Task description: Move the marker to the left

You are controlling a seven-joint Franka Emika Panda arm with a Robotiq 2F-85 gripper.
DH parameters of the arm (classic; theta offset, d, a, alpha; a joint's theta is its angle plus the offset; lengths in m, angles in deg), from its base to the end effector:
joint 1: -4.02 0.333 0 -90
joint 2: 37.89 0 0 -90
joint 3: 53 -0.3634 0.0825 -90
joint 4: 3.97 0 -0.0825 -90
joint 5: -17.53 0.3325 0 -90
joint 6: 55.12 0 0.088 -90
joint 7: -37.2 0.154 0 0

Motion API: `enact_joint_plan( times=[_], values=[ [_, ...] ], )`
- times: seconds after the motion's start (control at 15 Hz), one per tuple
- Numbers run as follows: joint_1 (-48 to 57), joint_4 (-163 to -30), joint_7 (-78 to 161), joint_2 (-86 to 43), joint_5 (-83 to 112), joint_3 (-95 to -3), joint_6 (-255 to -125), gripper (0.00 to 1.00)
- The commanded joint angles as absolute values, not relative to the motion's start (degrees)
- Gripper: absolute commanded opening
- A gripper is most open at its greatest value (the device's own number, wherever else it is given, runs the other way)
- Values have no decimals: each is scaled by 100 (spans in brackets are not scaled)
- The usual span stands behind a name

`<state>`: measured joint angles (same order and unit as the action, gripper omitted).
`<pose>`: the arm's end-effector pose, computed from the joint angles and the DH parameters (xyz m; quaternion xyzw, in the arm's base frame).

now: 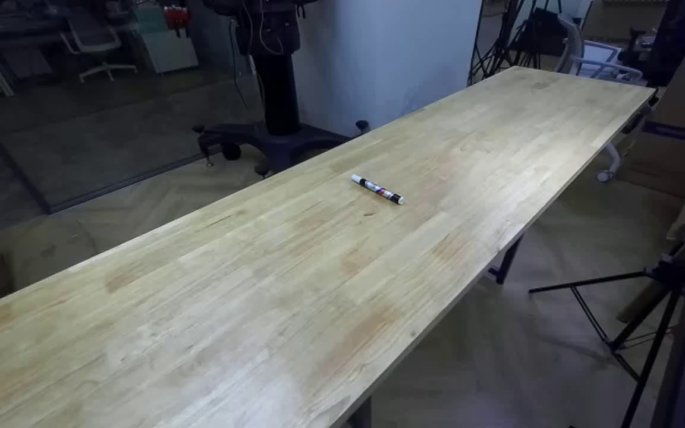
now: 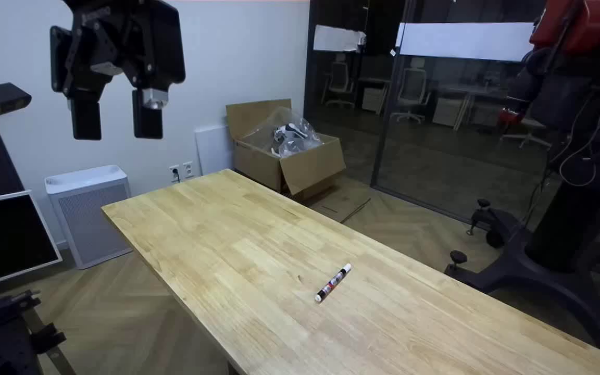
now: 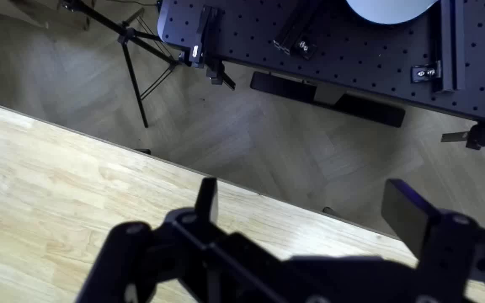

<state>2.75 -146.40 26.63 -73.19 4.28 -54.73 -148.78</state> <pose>0.2504 -0.0305 0.4922 0.9793 0.1117 -0.1274 0.1110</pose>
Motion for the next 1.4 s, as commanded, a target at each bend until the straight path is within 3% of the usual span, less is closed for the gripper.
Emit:
enact_joint_plan(
  times=[0.0, 0.73, 1.33],
  values=[
    [414, -14629, 2724, -7309, 377, -5361, -14862, 100],
    [414, -14628, 2724, -7311, 377, -5361, -14867, 100],
    [-404, -14621, 4116, -6497, -549, -5183, -18420, 100]
  ],
)
